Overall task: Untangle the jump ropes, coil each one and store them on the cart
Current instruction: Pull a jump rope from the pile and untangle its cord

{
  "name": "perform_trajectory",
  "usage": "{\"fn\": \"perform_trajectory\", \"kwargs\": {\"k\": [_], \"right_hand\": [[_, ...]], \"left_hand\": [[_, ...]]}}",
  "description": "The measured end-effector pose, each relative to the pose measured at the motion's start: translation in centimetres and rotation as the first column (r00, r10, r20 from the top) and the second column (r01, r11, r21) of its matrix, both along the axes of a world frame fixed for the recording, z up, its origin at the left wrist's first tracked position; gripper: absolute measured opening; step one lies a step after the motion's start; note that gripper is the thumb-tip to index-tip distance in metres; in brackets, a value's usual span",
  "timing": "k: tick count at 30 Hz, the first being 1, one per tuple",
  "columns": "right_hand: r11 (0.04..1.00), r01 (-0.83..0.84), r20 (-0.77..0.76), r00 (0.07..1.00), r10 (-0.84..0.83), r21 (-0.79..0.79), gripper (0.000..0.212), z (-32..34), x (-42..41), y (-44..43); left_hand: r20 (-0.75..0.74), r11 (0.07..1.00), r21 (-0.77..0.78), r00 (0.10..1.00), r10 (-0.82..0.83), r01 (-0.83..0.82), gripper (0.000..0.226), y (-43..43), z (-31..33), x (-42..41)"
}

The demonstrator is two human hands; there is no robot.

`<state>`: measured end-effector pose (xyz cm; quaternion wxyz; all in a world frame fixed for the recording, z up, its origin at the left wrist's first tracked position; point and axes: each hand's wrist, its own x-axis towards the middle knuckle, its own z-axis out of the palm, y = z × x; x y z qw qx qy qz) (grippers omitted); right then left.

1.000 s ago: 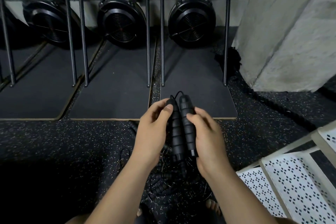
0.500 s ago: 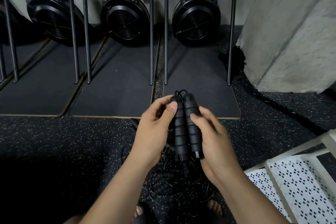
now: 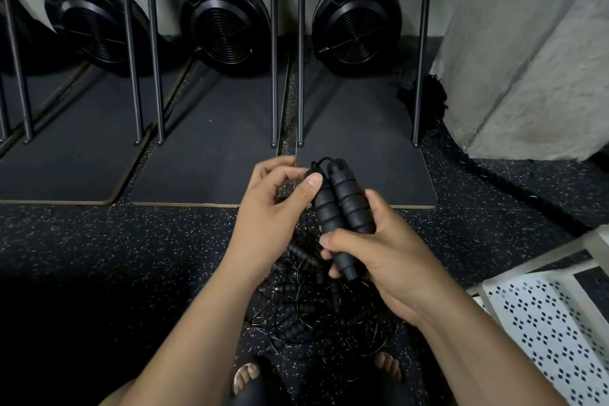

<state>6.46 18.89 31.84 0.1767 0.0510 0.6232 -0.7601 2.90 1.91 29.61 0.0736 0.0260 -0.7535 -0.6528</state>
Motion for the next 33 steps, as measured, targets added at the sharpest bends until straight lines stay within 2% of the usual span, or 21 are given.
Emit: {"fn": "perform_trajectory", "kwargs": {"k": [2,4,6,8,11,14,17,19,21,23,26,28,30,33], "right_hand": [[0.998,-0.057,0.049,0.997,0.058,-0.017,0.044,0.3,0.0,0.4],[0.99,-0.136,0.073,0.988,0.139,-0.042,0.042,0.7,0.2,0.6],[0.968,-0.24,0.073,0.967,0.245,-0.069,0.046,1.1,0.4,0.8],[0.936,-0.339,0.044,0.938,0.345,-0.094,0.049,1.4,0.7,1.0],[0.909,-0.398,-0.061,0.917,0.393,-0.124,0.048,1.8,1.1,0.9],[0.955,-0.277,-0.14,0.955,0.261,-0.106,0.056,2.3,1.1,0.6],[0.997,-0.072,-0.225,0.972,0.069,-0.005,0.05,2.3,0.5,0.7],[0.999,-0.03,-0.231,0.972,0.036,0.027,0.046,2.2,0.3,1.0],[0.998,-0.055,-0.202,0.978,0.052,-0.005,0.046,2.3,0.4,1.2],[0.998,-0.055,-0.184,0.982,0.047,-0.037,0.046,2.3,0.4,1.6],[0.997,0.065,-0.177,0.982,-0.07,-0.03,0.042,2.5,-0.4,2.6],[0.987,0.154,-0.191,0.971,-0.141,0.052,0.042,2.4,-1.3,4.0],[0.961,0.173,-0.2,0.971,-0.13,0.217,0.045,2.1,-1.9,5.6],[0.911,0.029,-0.081,0.997,0.005,0.411,0.053,1.5,-2.0,7.0]], "left_hand": [[-0.033,0.997,-0.077,0.999,0.029,-0.032,0.019,-0.2,0.0,-0.3],[-0.058,0.996,-0.027,0.995,0.078,-0.08,0.026,-0.3,0.0,-0.4],[-0.035,0.986,0.139,0.995,0.094,-0.088,0.037,-0.3,0.3,-0.3],[0.051,0.94,0.335,0.998,0.047,-0.061,0.045,-0.4,0.7,-0.3],[0.203,0.887,0.455,0.979,-0.01,-0.085,0.042,-0.2,0.9,-0.2],[0.24,0.935,0.354,0.965,-0.103,0.012,0.036,1.2,0.9,0.3],[0.231,0.967,0.195,0.95,-0.21,0.166,0.031,2.8,1.0,1.3],[0.234,0.95,0.194,0.929,-0.286,0.244,0.028,3.7,0.3,1.8],[0.241,0.938,0.186,0.912,-0.333,0.294,0.032,4.1,0.1,2.2],[0.274,0.933,0.186,0.895,-0.351,0.308,0.026,4.3,0.1,2.3],[0.296,0.933,0.202,0.889,-0.349,0.299,0.029,4.4,0.2,2.0],[0.228,0.949,0.088,0.921,-0.315,0.303,0.022,4.0,-0.2,1.5],[0.169,0.955,-0.074,0.947,-0.272,0.287,0.014,3.4,-0.2,1.3],[0.123,0.945,-0.174,0.958,-0.259,0.278,0.012,2.6,-0.2,1.1]]}}
